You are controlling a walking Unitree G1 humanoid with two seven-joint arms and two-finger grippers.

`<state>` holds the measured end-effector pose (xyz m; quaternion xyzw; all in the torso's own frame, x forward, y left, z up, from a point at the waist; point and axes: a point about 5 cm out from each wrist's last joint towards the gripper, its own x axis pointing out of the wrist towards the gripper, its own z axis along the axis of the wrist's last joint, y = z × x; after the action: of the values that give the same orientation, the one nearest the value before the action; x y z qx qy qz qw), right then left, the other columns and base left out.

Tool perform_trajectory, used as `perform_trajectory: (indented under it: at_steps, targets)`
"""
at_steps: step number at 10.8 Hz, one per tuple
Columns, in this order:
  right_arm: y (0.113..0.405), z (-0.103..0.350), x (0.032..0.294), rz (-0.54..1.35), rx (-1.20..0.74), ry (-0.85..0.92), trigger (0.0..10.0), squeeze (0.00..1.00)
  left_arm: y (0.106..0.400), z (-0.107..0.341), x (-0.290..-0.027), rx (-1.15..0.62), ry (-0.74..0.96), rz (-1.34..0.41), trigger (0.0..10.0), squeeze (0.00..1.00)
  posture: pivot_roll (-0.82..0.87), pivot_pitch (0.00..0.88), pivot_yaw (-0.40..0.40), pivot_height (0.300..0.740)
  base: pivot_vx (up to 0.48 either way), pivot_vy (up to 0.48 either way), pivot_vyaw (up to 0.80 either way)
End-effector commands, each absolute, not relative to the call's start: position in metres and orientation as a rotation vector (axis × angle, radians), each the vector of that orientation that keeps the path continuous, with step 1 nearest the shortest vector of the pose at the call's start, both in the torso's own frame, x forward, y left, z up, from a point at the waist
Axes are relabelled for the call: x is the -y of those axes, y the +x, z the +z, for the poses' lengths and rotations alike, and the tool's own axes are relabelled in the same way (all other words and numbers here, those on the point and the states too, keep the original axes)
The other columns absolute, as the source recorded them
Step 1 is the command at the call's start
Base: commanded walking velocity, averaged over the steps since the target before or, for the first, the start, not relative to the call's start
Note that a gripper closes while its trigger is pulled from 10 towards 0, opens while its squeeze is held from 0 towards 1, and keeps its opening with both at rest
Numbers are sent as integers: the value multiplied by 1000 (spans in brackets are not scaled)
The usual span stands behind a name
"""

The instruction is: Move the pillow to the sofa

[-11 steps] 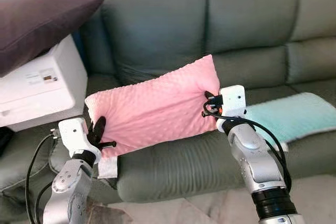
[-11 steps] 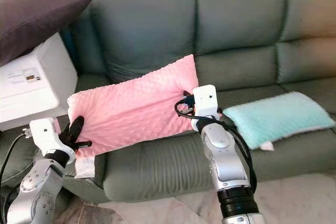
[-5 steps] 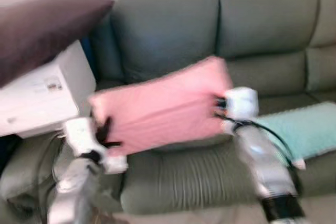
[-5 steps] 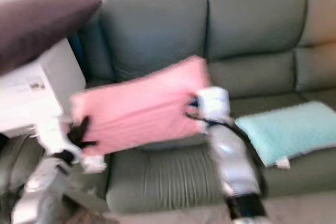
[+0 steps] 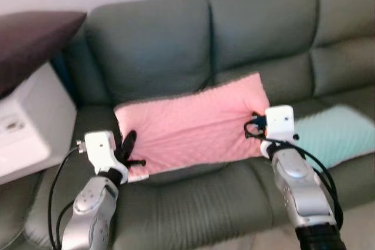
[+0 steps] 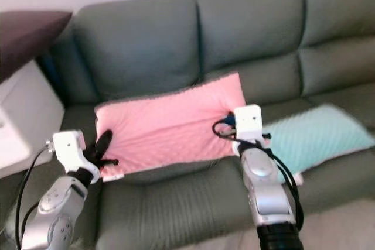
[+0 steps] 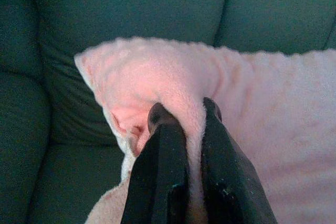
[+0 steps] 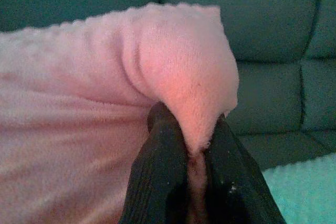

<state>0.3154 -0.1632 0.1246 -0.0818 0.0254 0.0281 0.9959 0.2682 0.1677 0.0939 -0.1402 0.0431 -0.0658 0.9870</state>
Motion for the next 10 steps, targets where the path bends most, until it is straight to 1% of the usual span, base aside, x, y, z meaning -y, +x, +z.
perform_trajectory:
  at_steps: [1, 7, 8, 10]
  targets:
    - [318, 133, 156, 61, -22, -163, 10000, 0, 267, 97, -183, -69, -264, -83, 10000, 0, -254, 12, 104, 740, 0, 0, 0]
    - [322, 133, 155, 54, -34, -176, 10000, 0, 267, 89, -185, -99, -257, -73, 10000, 0, -247, 11, 100, 740, 0, 0, 0]
    - [323, 132, 155, 54, -39, -176, 10000, 0, 267, 88, -185, -102, -254, -72, 10000, 0, -247, 12, 100, 740, 0, 0, -525]
    - [322, 131, 155, 48, -47, -175, 10000, 0, 268, 83, -185, -112, -245, -73, 10000, 0, -248, 17, 105, 740, 0, 0, -794]
